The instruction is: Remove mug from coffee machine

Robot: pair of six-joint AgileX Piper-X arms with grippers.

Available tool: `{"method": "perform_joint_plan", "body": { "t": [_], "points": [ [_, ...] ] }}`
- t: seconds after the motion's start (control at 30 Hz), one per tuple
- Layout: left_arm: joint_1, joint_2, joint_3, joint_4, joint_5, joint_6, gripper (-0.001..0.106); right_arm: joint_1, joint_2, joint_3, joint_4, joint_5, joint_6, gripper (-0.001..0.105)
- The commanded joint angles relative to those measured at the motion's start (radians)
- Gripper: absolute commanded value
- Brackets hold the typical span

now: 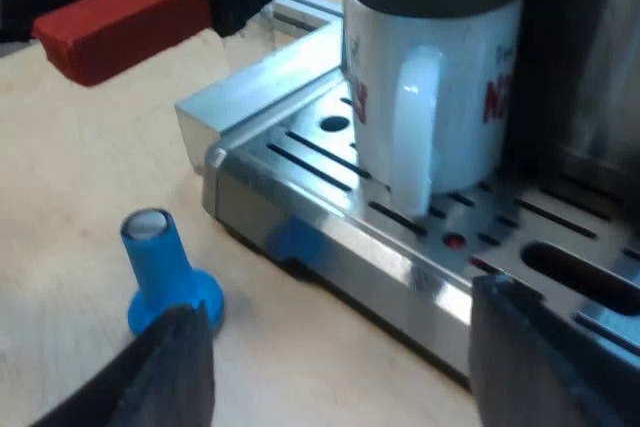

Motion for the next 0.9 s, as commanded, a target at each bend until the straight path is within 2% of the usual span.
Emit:
{"method": "perform_joint_plan", "body": {
  "t": [0.03,0.17,0.3,0.63,0.9],
  "points": [
    [-0.005,0.000,-0.002,-0.012,0.004,-0.001,0.080,-0.003,0.120,-0.004,-0.186,0.009,-0.003,0.055],
    [-0.005,0.000,-0.002,-0.012,0.004,-0.001,0.080,-0.003,0.240,-0.004,-0.322,0.090,0.011,0.055],
    [-0.005,0.000,-0.002,-0.012,0.004,-0.001,0.080,-0.003,0.365,-0.011,-0.453,0.093,0.017,0.055],
    [-0.005,0.000,-0.002,-0.012,0.004,-0.001,0.080,-0.003,0.520,-0.105,-0.481,0.108,0.017,0.055],
    [-0.005,0.000,-0.002,-0.012,0.004,-0.001,0.080,-0.007,0.718,-0.207,-0.563,0.171,0.017,0.055]
  ]
}}
